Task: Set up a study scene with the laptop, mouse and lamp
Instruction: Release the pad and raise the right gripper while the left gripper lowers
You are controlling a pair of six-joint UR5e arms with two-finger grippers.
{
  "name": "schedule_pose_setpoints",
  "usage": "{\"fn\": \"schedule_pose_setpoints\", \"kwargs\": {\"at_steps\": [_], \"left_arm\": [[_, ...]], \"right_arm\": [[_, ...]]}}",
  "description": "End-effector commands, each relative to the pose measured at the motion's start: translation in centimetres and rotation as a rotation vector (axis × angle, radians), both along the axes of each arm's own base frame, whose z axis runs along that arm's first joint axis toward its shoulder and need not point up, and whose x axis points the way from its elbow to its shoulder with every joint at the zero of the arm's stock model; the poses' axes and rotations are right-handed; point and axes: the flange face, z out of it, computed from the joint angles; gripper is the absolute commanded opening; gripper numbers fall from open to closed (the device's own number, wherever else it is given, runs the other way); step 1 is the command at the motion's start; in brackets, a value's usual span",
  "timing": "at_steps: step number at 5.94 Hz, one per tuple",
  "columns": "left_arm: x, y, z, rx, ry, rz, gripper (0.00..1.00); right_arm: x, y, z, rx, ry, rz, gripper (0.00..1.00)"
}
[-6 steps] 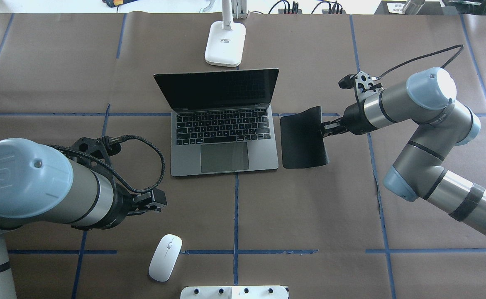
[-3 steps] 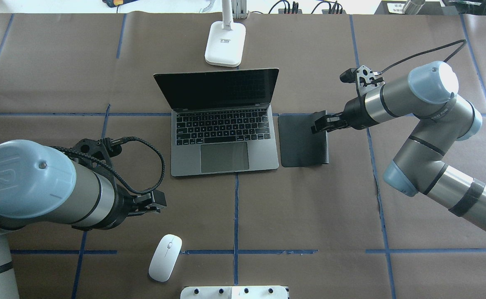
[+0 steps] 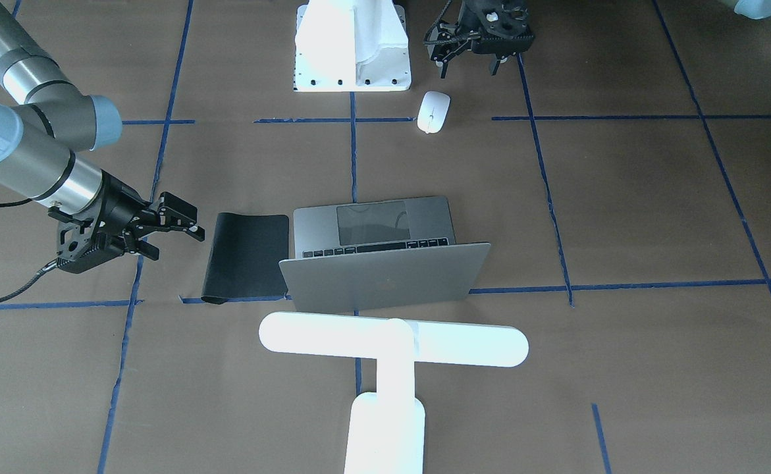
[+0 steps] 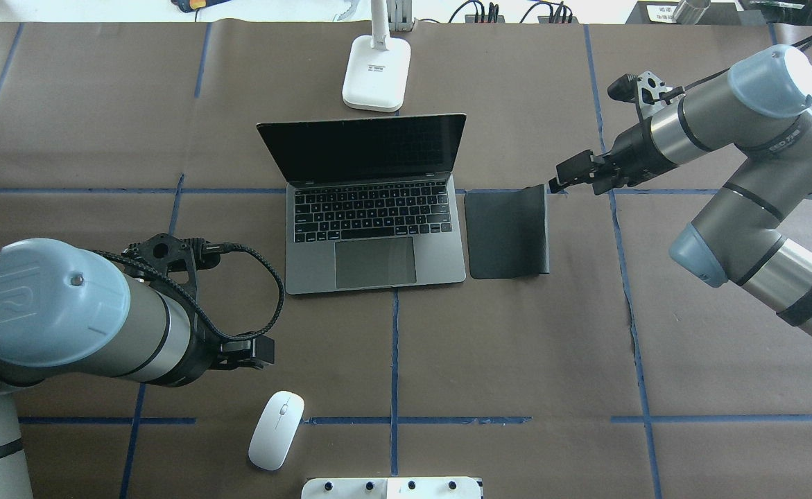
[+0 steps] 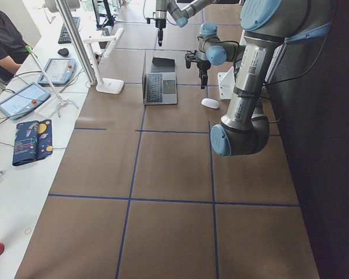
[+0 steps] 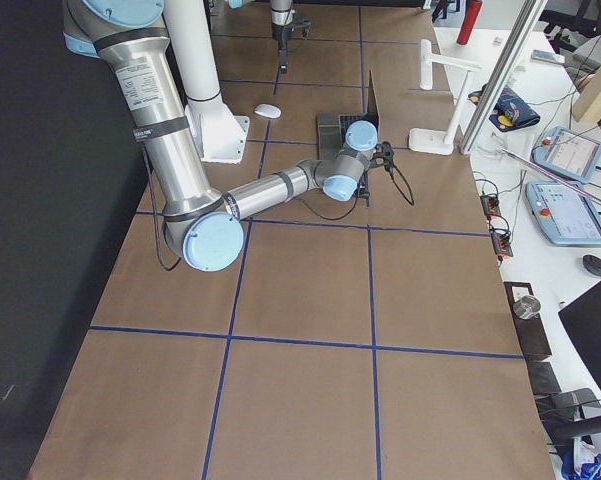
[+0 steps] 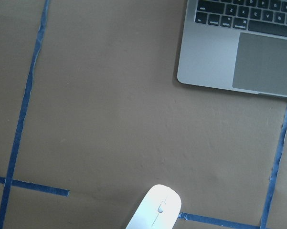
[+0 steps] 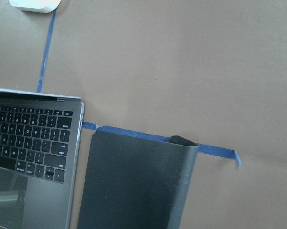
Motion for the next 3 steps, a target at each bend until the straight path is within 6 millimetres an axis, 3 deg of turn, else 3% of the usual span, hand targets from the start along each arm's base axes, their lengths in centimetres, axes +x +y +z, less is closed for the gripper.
{"fn": "schedule_pose_setpoints", "kwargs": {"at_steps": [1, 2, 3], "left_arm": [[2.6, 1.2, 4.8, 0.075, 0.051, 0.092, 1.00], [5.7, 1.1, 7.4, 0.089, 0.095, 0.101, 1.00], [7.2, 1.7, 8.7, 0.084, 0.080, 0.120, 1.00]], "right_arm": [[3.5, -1.7, -0.1, -0.058, 0.057, 0.037, 1.00], [5.5, -2.0, 0.1, -0.037, 0.103, 0.028, 1.00], [7.8, -1.6, 0.2, -0.018, 0.180, -0.008, 1.00]]}}
